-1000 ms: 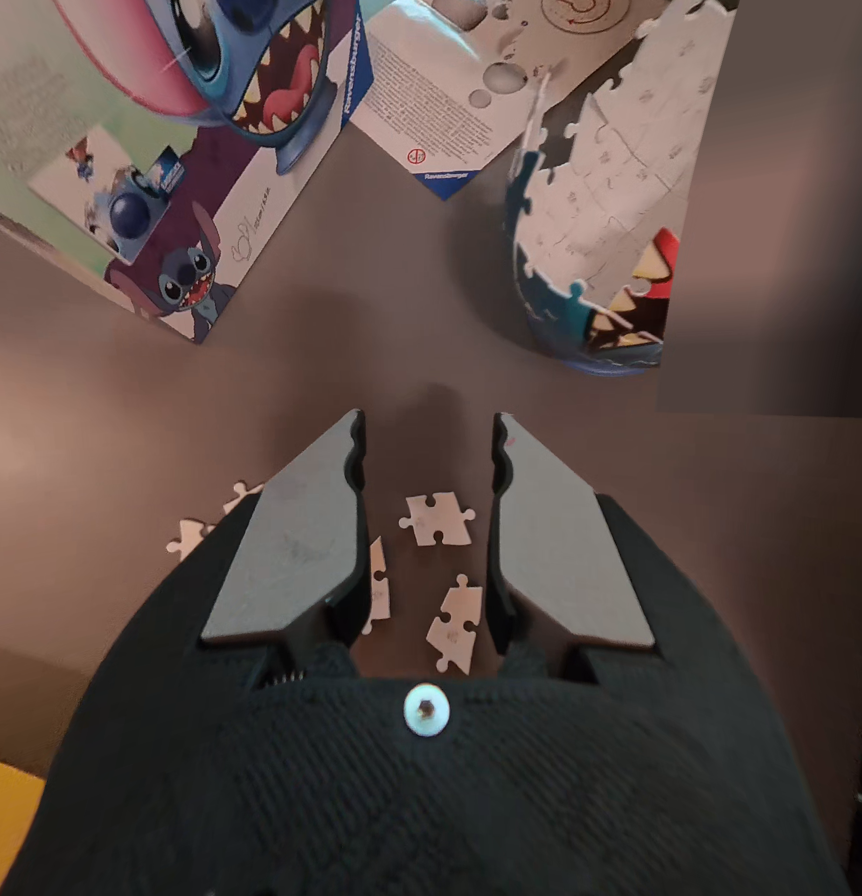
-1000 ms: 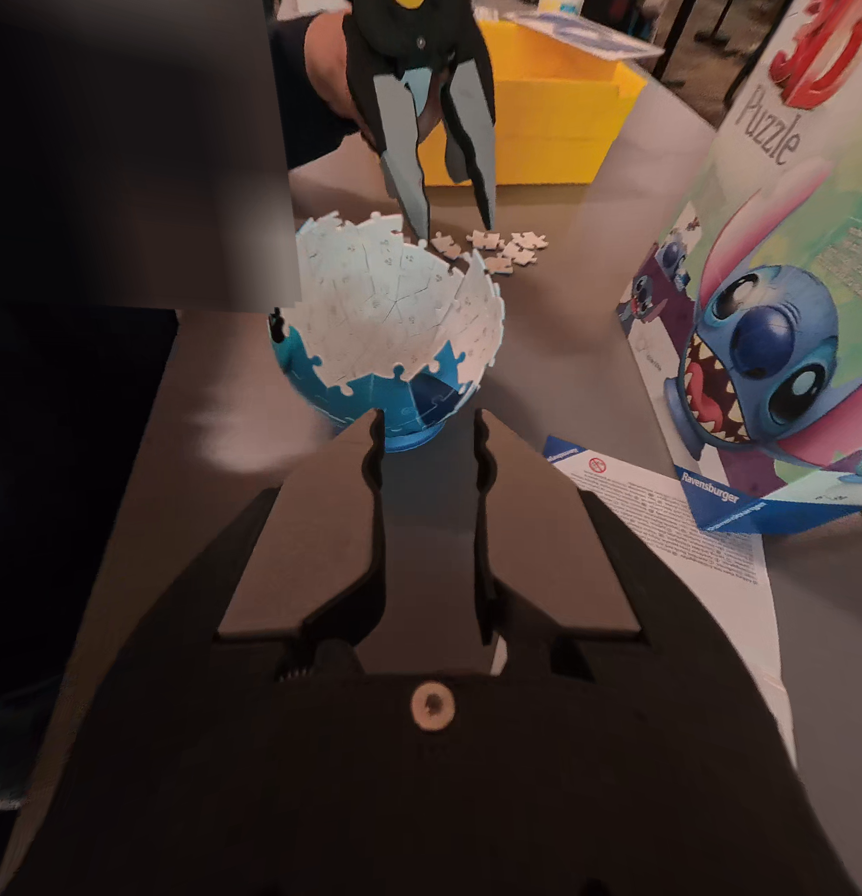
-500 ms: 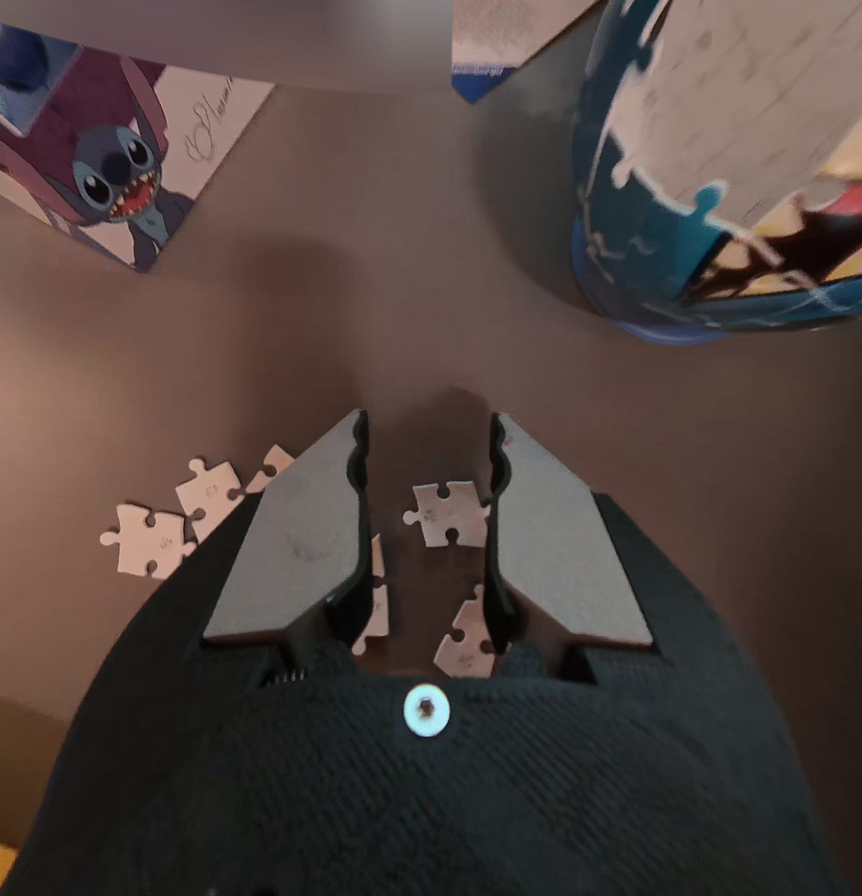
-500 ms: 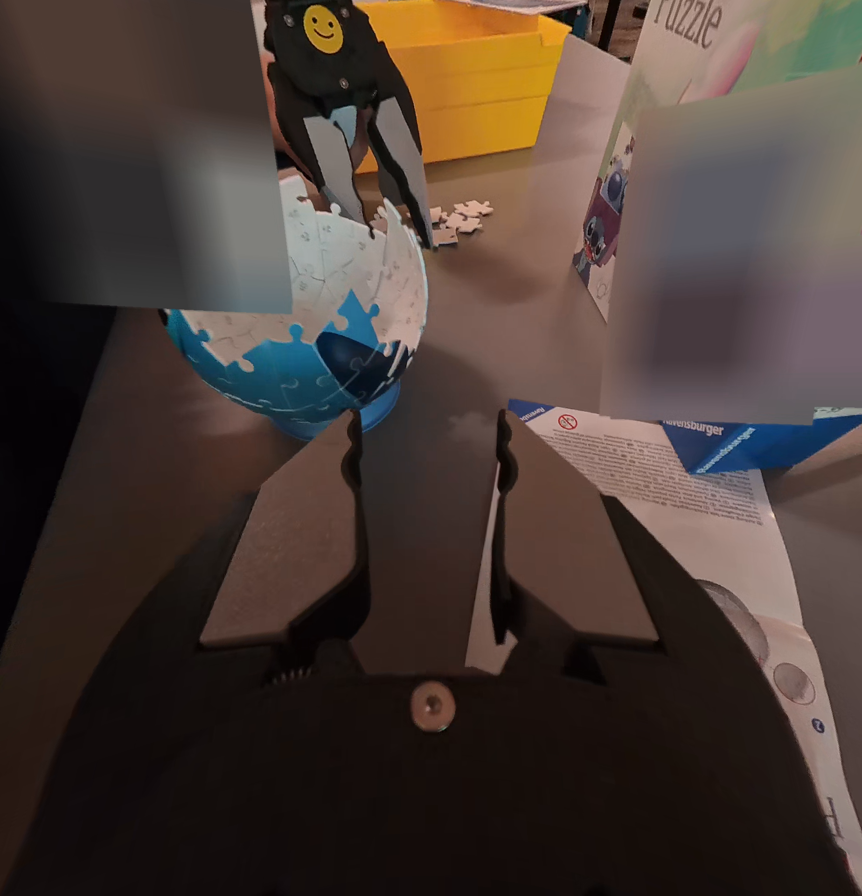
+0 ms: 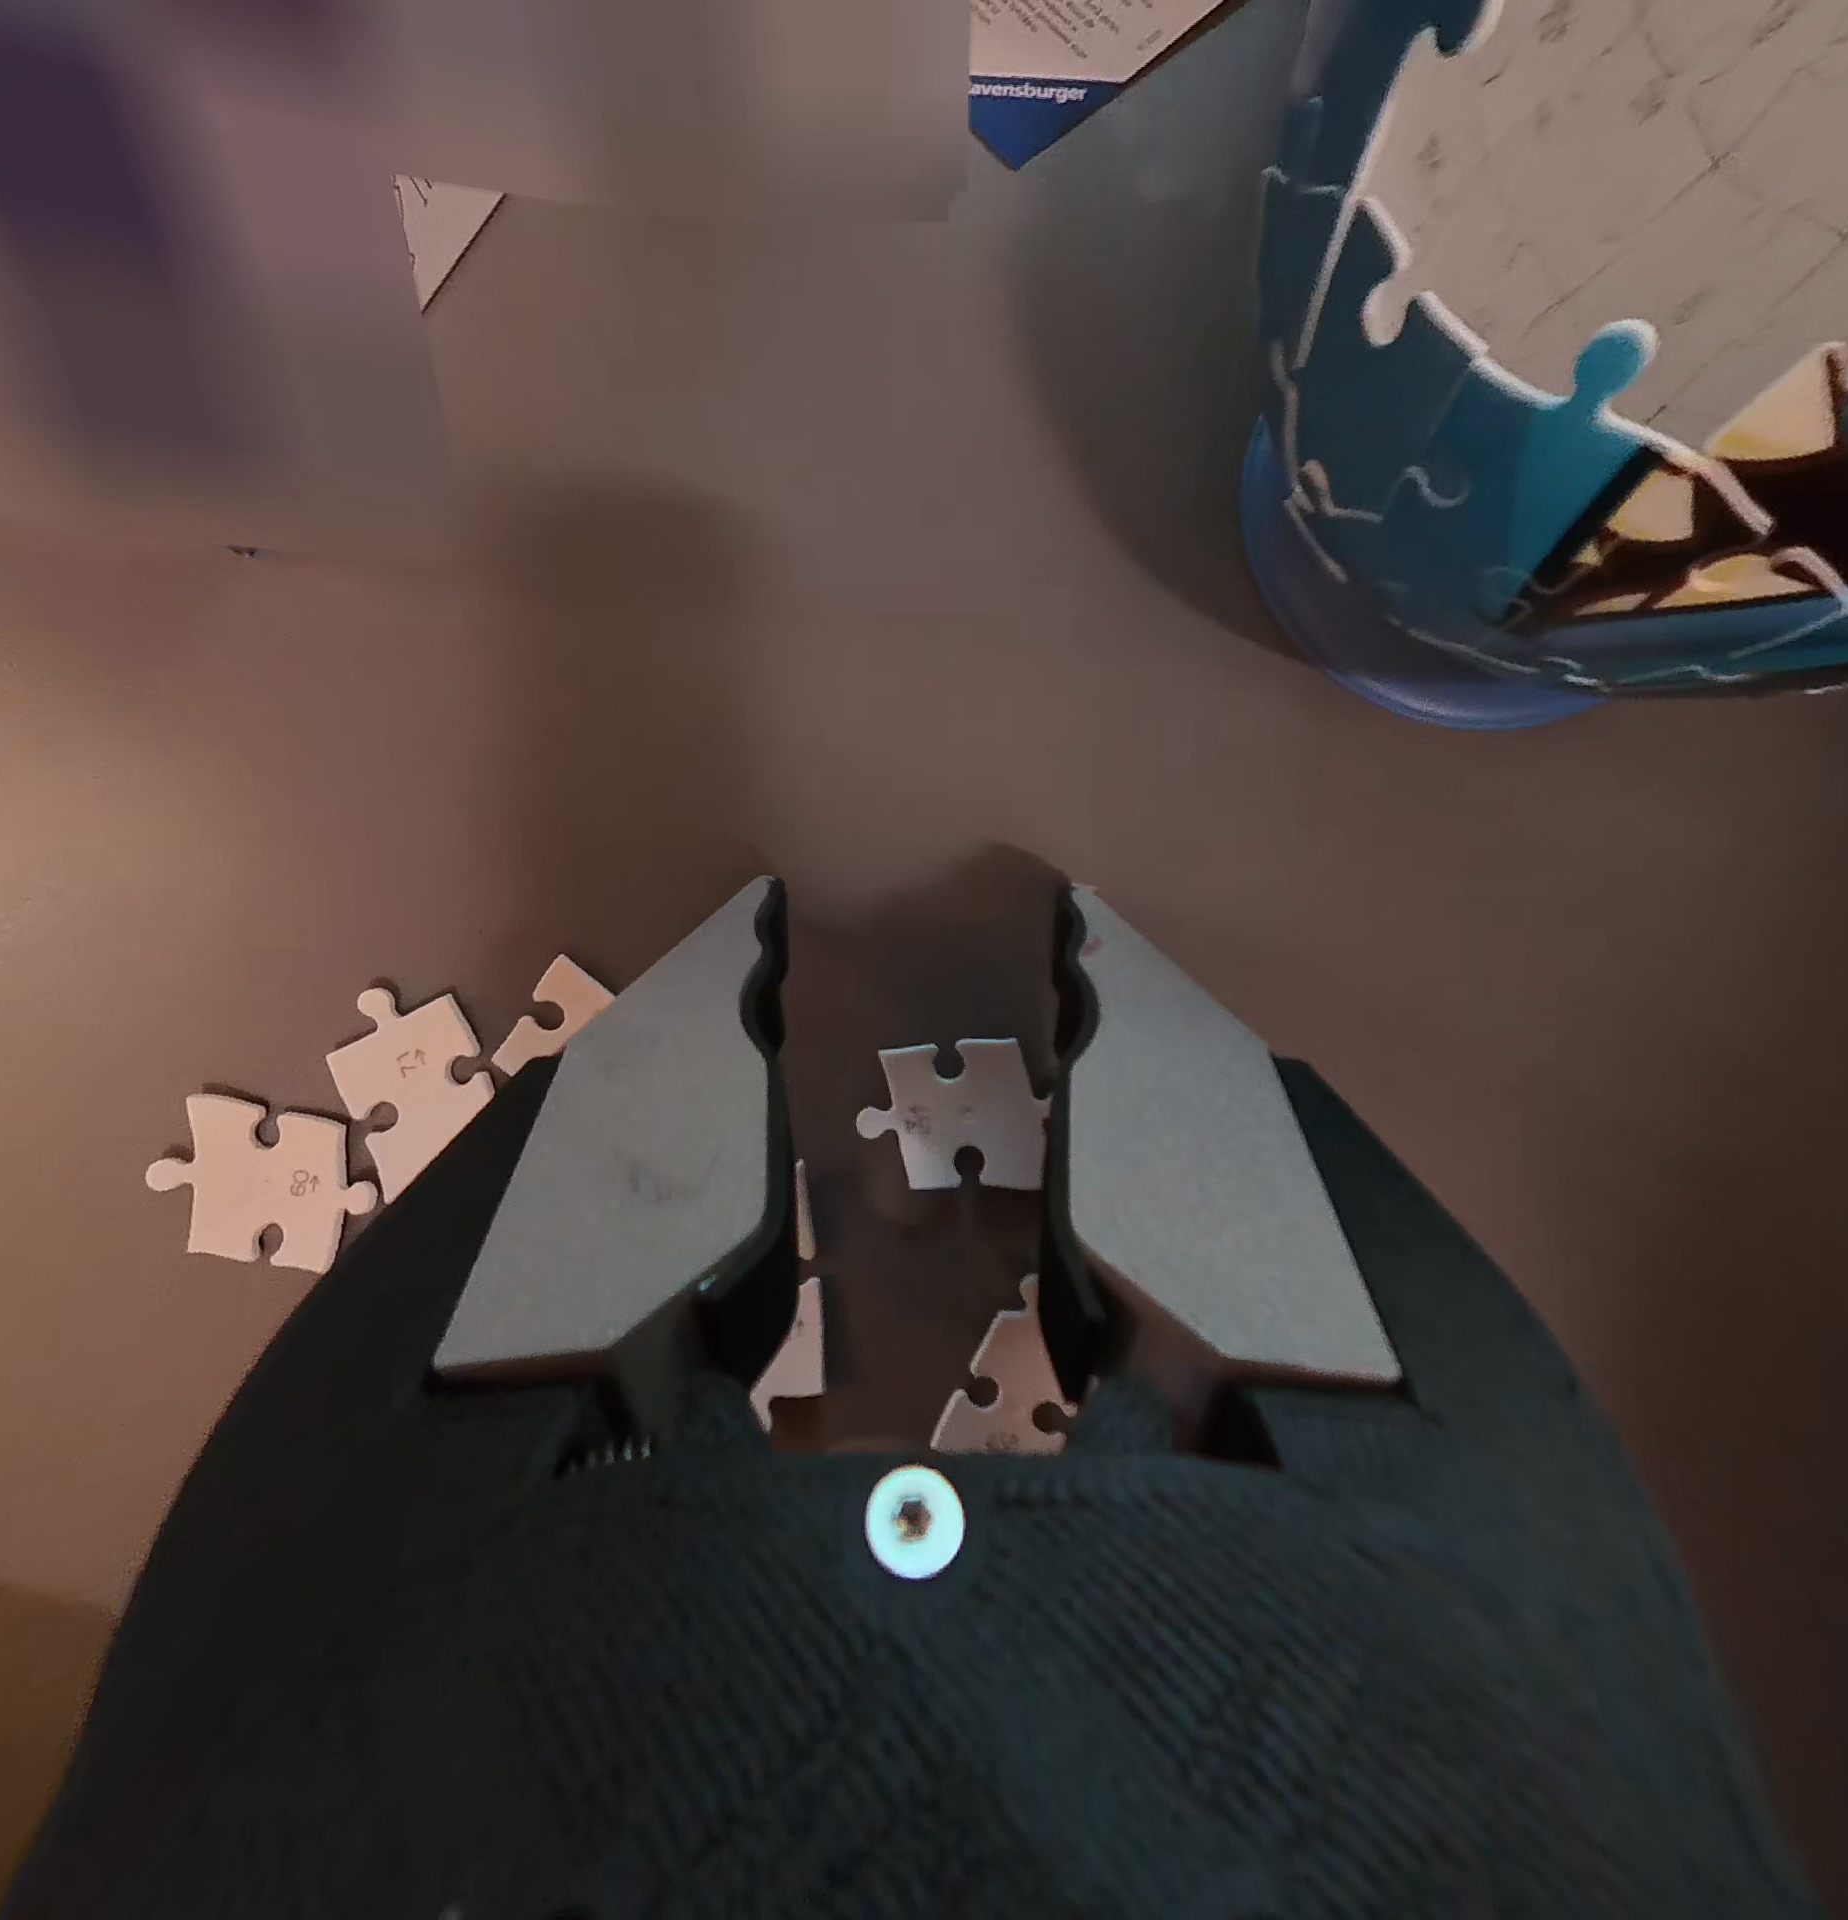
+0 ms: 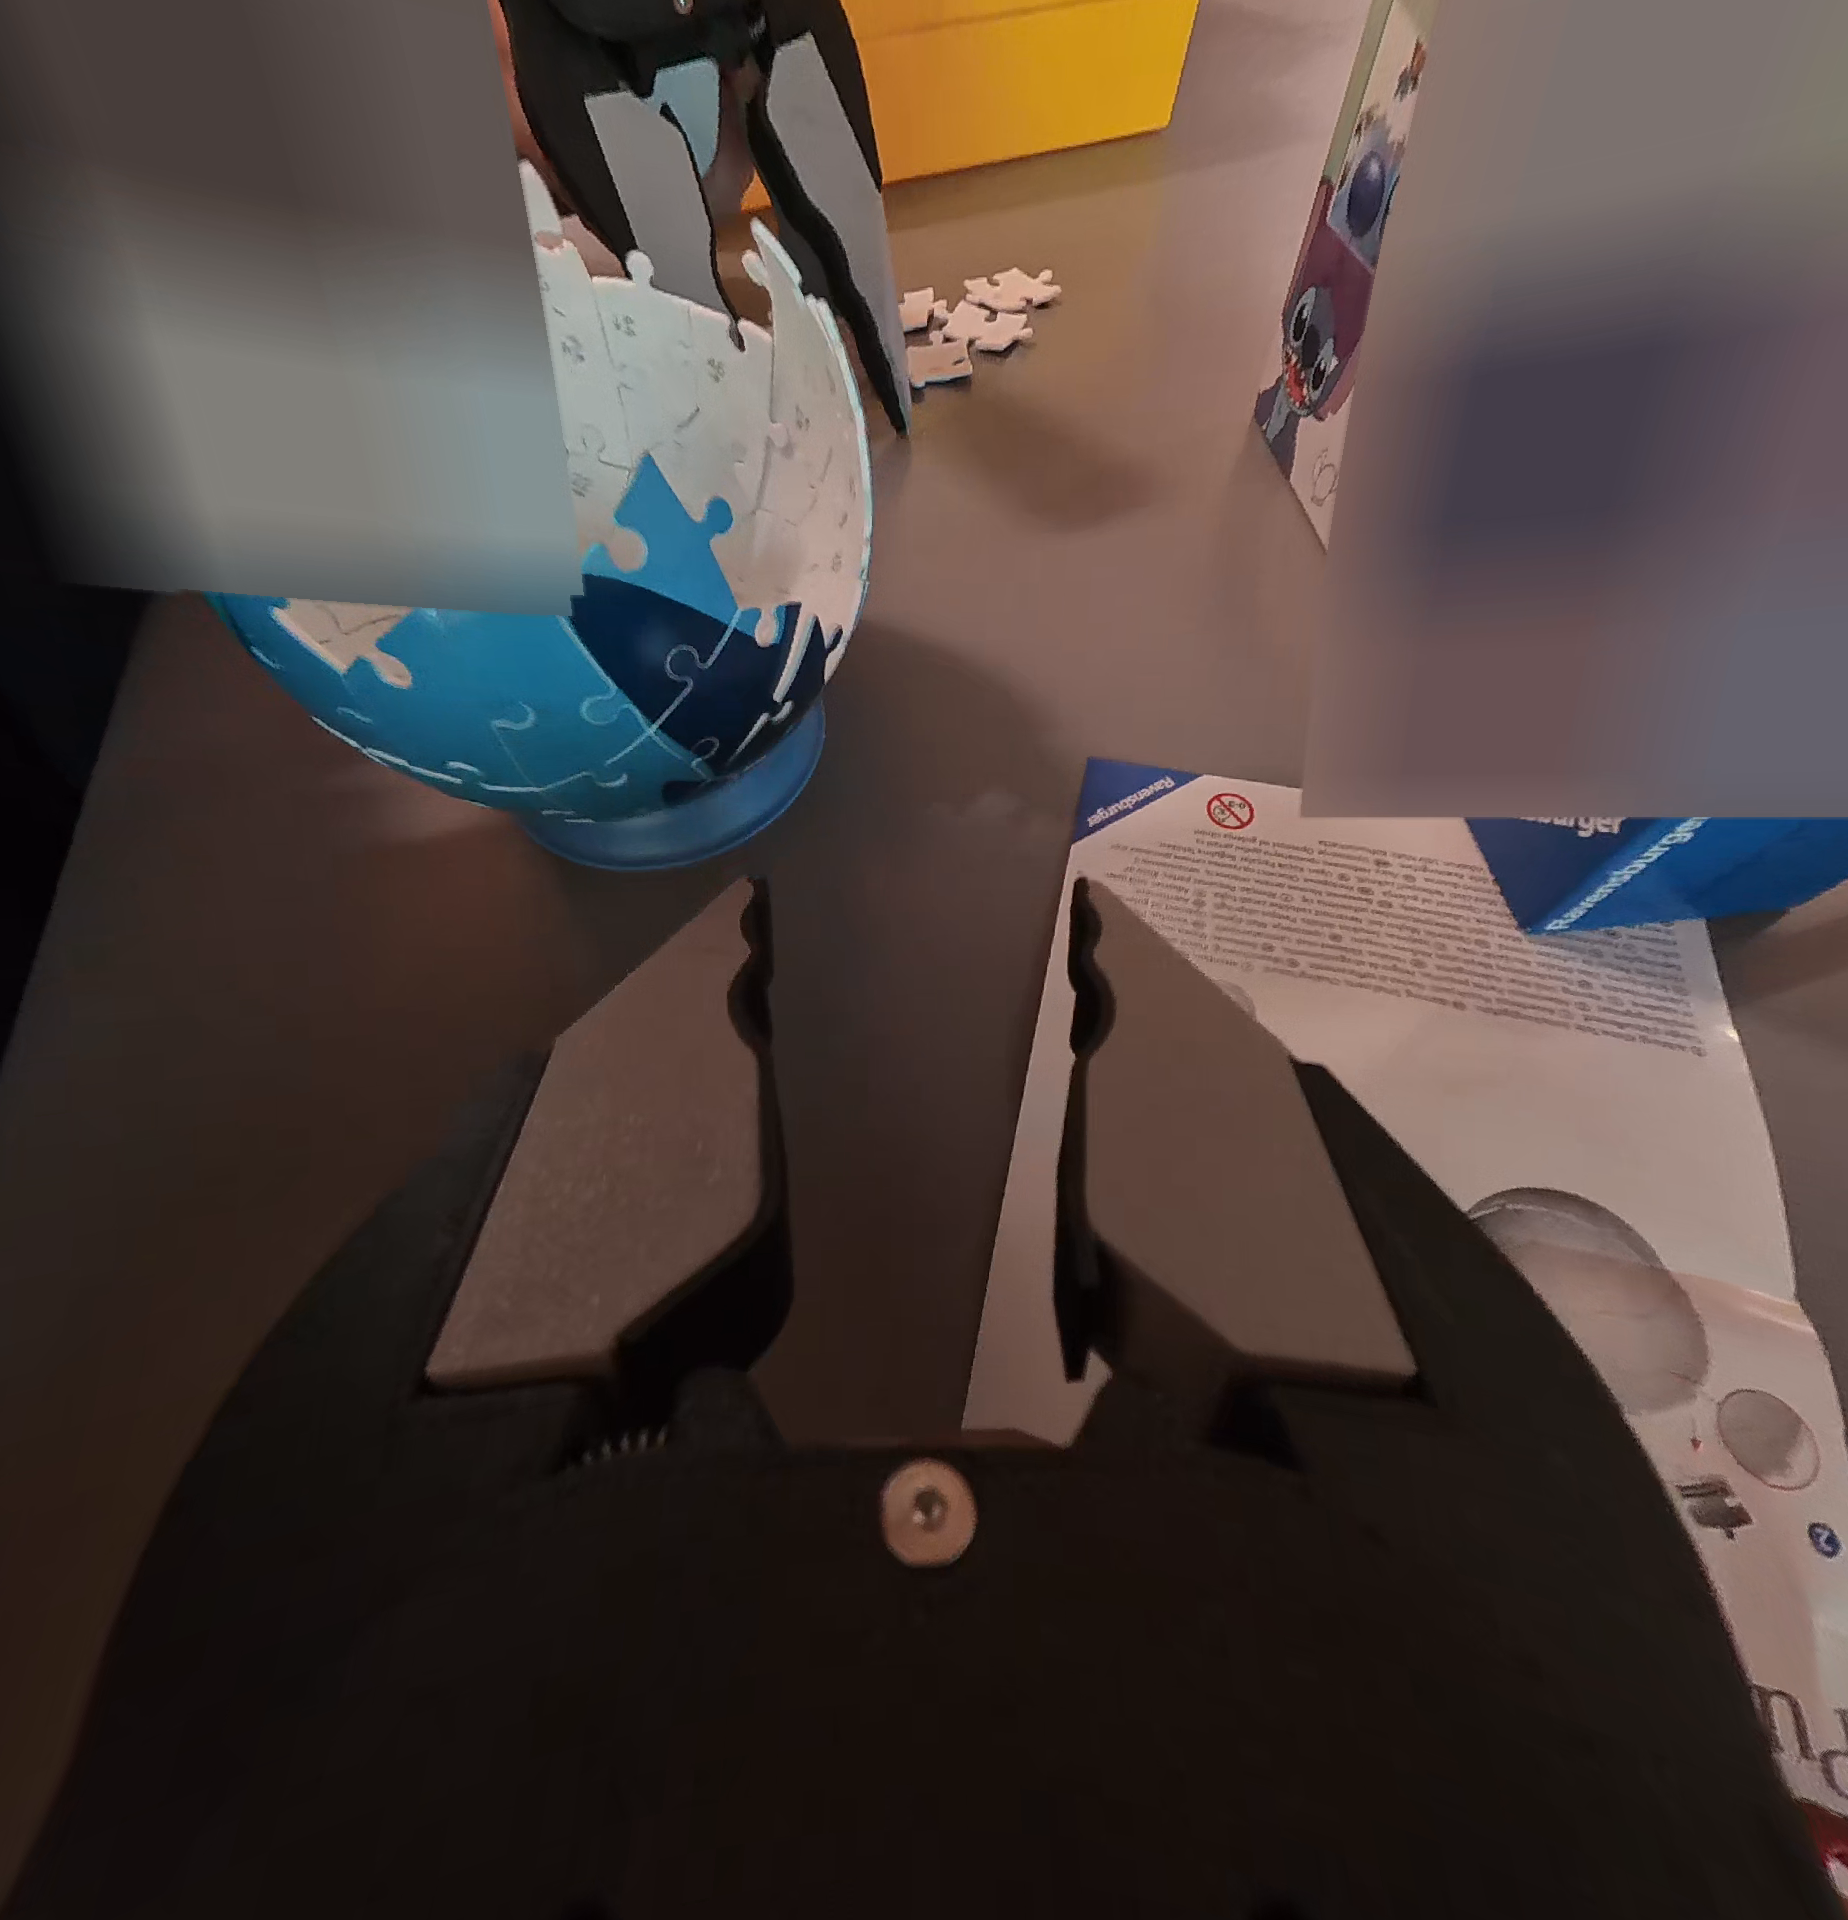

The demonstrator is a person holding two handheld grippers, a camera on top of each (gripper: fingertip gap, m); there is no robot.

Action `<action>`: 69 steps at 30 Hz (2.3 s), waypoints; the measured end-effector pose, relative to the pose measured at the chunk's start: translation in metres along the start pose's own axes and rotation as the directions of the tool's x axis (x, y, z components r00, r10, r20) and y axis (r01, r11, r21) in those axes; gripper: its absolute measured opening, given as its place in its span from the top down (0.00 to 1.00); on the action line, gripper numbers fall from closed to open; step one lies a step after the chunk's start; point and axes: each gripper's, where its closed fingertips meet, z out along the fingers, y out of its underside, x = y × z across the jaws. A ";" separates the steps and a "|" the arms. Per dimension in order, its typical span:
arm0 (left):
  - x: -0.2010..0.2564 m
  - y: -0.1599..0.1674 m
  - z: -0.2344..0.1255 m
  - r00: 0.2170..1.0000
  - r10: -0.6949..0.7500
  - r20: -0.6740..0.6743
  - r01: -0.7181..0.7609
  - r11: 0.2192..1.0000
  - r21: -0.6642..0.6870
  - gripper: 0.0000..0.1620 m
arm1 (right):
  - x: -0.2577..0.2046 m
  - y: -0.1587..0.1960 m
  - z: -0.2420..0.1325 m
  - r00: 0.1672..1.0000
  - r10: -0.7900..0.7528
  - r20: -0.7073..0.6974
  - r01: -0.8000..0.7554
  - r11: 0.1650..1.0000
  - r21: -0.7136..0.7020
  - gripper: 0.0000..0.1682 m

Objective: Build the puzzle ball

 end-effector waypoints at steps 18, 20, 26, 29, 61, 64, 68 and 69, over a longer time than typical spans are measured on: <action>-0.001 -0.006 0.004 0.999 0.030 -0.023 -0.028 0.996 0.084 0.68 | 0.018 0.024 0.006 0.995 0.006 -0.100 -0.020 0.991 -0.135 0.68; -0.001 -0.006 0.004 0.999 0.031 -0.025 -0.029 0.996 0.088 0.68 | 0.020 0.026 0.006 0.994 0.010 -0.109 -0.026 0.989 -0.144 0.69; -0.001 -0.007 0.005 0.999 0.036 -0.029 -0.033 0.994 0.104 0.67 | 0.026 0.029 0.005 0.991 0.037 -0.129 -0.057 0.986 -0.156 0.69; 0.000 -0.008 0.005 0.999 0.041 -0.034 -0.037 0.993 0.115 0.67 | 0.028 0.031 0.004 0.989 0.047 -0.140 -0.070 0.984 -0.164 0.69; 0.000 -0.008 0.006 0.999 0.041 -0.034 -0.037 0.992 0.121 0.66 | 0.029 0.039 0.006 0.988 0.034 -0.150 -0.066 0.975 -0.212 0.71; 0.000 -0.008 0.006 0.999 0.041 -0.034 -0.037 0.992 0.121 0.66 | 0.029 0.039 0.007 0.988 0.033 -0.150 -0.065 0.975 -0.214 0.71; 0.000 -0.008 0.006 0.999 0.040 -0.034 -0.036 0.992 0.120 0.66 | 0.029 0.039 0.007 0.988 0.034 -0.148 -0.066 0.974 -0.215 0.71; 0.001 -0.009 0.007 0.999 0.041 -0.033 -0.037 0.992 0.119 0.66 | 0.030 0.040 0.007 0.988 0.038 -0.148 -0.069 0.974 -0.217 0.71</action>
